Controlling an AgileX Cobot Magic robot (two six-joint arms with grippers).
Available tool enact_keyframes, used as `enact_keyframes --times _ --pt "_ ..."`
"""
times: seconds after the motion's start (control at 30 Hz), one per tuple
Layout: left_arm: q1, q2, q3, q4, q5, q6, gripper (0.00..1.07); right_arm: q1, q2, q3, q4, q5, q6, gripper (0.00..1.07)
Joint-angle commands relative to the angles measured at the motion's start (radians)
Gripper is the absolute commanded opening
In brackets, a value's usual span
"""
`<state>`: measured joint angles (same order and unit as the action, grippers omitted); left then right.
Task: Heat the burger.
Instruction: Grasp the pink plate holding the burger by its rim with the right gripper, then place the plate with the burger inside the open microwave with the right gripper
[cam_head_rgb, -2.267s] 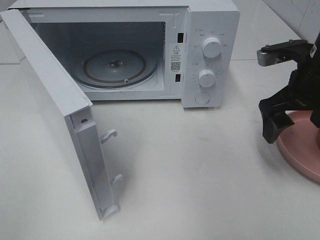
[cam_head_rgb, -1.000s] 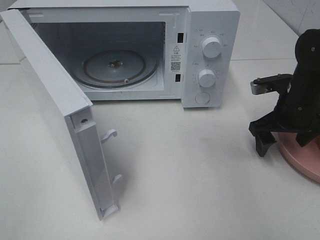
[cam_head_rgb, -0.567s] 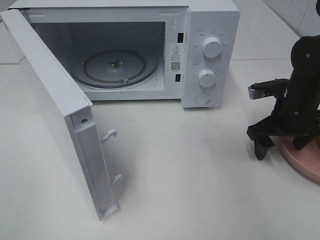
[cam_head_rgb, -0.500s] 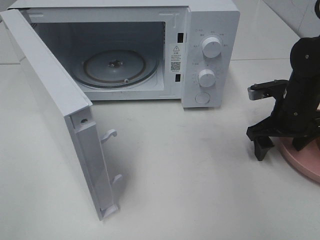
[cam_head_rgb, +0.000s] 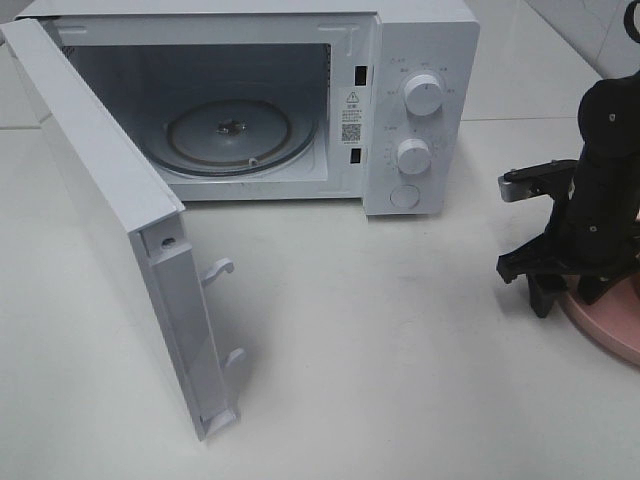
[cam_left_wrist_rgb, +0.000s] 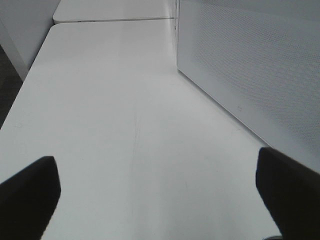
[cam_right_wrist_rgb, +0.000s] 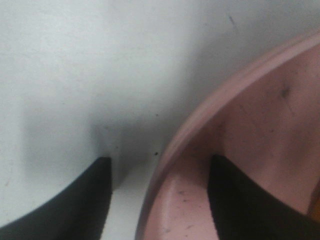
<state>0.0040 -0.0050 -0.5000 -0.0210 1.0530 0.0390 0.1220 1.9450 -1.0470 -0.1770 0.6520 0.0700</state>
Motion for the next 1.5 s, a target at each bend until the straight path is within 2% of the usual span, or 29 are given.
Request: enact_keyframes --times 0.03,0.1,0.2,0.27,0.53,0.7,0.83,1.2,1.5 --pt "-0.002 -0.022 0.003 -0.004 -0.015 -0.002 1.0 -0.004 0.012 -0.001 -0.024 0.007 0.034 0.45" --pt "-0.002 -0.022 0.003 -0.004 -0.015 -0.002 1.0 -0.004 0.012 -0.001 -0.014 0.012 0.041 0.21" --pt "-0.002 -0.022 0.003 -0.004 -0.015 -0.002 1.0 -0.003 0.012 -0.001 -0.01 0.015 0.041 0.16" --pt "-0.002 -0.022 0.003 -0.004 -0.015 -0.002 1.0 0.0 0.012 -0.001 0.007 0.022 0.04 0.01" --pt "-0.002 -0.022 0.003 -0.004 -0.015 -0.002 1.0 0.004 0.012 -0.001 0.034 0.028 0.045 0.0" --pt "-0.002 -0.022 0.003 -0.004 -0.015 -0.002 1.0 0.05 0.012 -0.001 0.011 0.03 0.095 0.0" --pt "-0.002 -0.022 0.003 -0.004 -0.015 -0.002 1.0 0.078 0.012 -0.001 -0.111 0.062 0.235 0.0" --pt "-0.002 -0.022 0.003 -0.004 -0.015 -0.002 1.0 0.166 0.012 -0.001 -0.328 0.131 0.449 0.0" --pt "-0.002 -0.022 0.003 -0.004 -0.015 -0.002 1.0 0.21 0.01 -0.001 -0.424 0.176 0.525 0.0"
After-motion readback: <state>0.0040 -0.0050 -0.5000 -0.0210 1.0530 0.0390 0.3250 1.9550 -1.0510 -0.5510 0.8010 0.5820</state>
